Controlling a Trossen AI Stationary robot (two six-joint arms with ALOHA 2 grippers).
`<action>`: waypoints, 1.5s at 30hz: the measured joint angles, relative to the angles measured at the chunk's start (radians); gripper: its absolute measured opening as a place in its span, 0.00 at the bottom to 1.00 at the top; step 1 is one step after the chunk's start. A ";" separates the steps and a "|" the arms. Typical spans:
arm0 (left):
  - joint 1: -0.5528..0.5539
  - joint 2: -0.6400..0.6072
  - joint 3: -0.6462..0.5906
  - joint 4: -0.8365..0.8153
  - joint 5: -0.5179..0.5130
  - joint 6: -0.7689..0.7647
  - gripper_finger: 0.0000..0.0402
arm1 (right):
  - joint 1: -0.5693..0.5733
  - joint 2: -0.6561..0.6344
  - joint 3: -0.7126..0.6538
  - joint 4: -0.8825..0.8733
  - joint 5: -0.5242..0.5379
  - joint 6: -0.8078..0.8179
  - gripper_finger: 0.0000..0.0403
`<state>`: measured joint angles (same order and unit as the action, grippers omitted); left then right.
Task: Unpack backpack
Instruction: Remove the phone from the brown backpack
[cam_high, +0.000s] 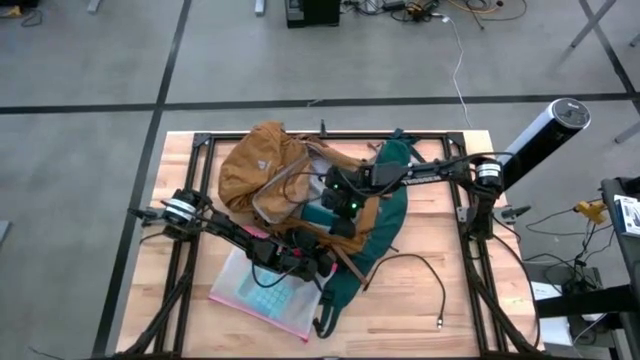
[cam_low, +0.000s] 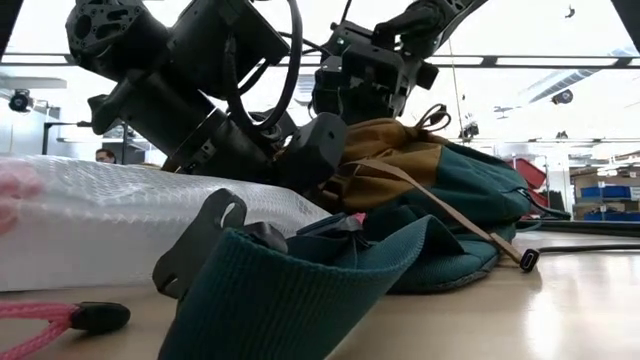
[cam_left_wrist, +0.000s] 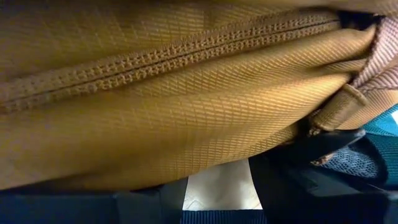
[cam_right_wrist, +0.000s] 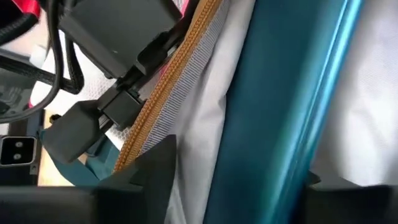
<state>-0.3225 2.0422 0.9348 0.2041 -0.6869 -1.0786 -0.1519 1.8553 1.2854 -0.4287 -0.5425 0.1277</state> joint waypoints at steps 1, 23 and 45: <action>0.000 0.000 0.000 -0.002 0.000 0.004 0.39 | 0.005 0.000 0.000 -0.001 0.005 0.003 0.41; 0.001 -0.032 -0.002 -0.020 -0.005 0.045 0.39 | 0.063 -0.452 -0.003 -0.138 0.391 -0.042 0.02; -0.077 -0.326 -0.002 0.063 -0.114 0.347 0.39 | 0.261 -0.501 -0.085 -0.140 0.769 0.004 0.02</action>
<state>-0.4000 1.7162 0.9324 0.2669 -0.8005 -0.7314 0.1090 1.3543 1.2001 -0.5690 0.2270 0.1317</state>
